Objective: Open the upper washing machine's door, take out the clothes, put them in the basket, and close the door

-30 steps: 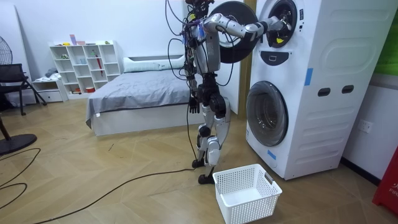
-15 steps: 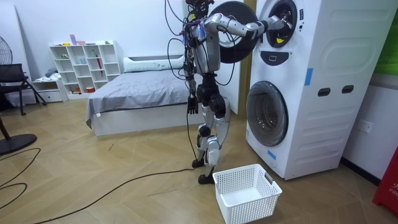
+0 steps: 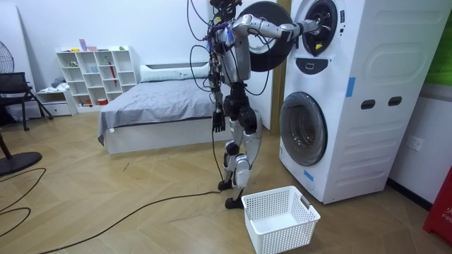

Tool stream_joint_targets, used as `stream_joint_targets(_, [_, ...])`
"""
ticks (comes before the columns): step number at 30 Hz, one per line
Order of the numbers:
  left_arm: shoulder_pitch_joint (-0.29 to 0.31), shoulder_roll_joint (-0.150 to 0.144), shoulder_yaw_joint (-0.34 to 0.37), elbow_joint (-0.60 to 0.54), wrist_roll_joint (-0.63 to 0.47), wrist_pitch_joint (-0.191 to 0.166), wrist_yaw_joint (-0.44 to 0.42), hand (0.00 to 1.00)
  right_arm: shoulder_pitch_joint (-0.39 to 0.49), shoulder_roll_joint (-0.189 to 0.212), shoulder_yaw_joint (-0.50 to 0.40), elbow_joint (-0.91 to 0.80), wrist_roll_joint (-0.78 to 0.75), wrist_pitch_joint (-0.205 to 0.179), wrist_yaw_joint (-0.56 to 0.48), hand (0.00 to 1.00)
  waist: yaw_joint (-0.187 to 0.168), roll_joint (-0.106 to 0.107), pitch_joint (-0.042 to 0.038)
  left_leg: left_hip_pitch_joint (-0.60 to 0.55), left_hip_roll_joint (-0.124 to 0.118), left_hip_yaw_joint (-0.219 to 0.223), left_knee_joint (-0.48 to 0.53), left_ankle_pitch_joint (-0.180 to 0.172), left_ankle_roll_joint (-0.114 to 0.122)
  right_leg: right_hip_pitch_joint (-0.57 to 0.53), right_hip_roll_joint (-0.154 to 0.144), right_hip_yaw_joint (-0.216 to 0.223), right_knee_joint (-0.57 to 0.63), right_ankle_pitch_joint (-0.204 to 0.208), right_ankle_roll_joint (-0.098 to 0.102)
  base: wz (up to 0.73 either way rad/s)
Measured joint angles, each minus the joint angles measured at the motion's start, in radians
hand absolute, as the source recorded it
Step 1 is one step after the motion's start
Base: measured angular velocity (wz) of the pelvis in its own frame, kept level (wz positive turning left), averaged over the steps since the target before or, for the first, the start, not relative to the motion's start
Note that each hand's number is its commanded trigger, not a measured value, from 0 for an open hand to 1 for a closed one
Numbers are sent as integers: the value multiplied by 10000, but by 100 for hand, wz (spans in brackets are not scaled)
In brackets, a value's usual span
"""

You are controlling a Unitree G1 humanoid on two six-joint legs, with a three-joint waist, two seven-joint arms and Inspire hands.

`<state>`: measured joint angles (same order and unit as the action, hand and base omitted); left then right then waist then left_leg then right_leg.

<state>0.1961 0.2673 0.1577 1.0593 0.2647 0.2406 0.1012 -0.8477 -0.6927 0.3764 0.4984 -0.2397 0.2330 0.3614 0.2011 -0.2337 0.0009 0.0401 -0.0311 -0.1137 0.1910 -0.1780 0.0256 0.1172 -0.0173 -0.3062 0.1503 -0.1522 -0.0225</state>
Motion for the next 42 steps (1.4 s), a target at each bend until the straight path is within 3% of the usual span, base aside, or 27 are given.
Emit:
stream_joint_targets(4, [-171, 37, -62, -17, 0, -11, 3, 0, 1, 25, 116, 2, -830, 73, 187, 100, 252, 18, 13, 57, 0, -18, -2, 8, -14, 63, 4, 3, -2, 0, 0, 1])
stream_joint_targets(12, [-263, 144, -334, 144, -11, -6, 7, 0, 33, 25, 367, 105, -945, 193, 492, 100, 387, -21, 36, 80, -1, -84, 9, 35, -57, 137, 14, 1, 1, 3, -5, 2])
stream_joint_targets(16, [-302, 190, -443, 146, -34, -24, 1, 0, 27, 32, 368, 318, -999, 64, 495, 100, 527, -103, 146, 25, 15, -13, 59, 30, -124, 80, 21, 27, -3, -3, -14, -4])
stream_joint_targets(19, [-282, 191, -442, 208, -227, -29, -40, 0, 22, 27, 349, 391, -1068, 60, 564, 100, 554, -145, 162, 7, -30, 26, 107, 20, -122, 94, -4, 47, -54, -71, -137, 0])
stream_joint_targets(23, [-304, 204, -446, 208, -364, -67, -55, 0, 28, 28, 324, 279, -1086, -61, 561, 100, 538, -141, 161, -19, -17, 61, 133, 32, -95, 35, 15, 124, -159, -72, -159, -1])
stream_joint_targets(29, [-302, 203, -434, 234, -384, -328, 35, 0, 153, -41, 280, -287, -251, -254, 454, 100, 455, -62, 121, -1, 44, 202, 72, 45, -126, 36, 67, 271, -141, -73, -195, -8])
stream_joint_targets(35, [-228, 206, -443, 232, -379, -534, 268, 0, 1148, -189, 32, -2213, -27, -134, -49, 100, 224, 225, -11, 70, 133, 476, -147, 45, -122, -152, 64, 388, 29, -64, -197, -13])
stream_joint_targets(42, [190, 111, -430, 215, -585, -874, 473, 0, 2196, -185, -619, -4543, 82, -125, -463, 100, -119, 485, -23, 250, 208, 752, -287, 46, -123, -173, 59, 621, 4, -76, -178, -9])
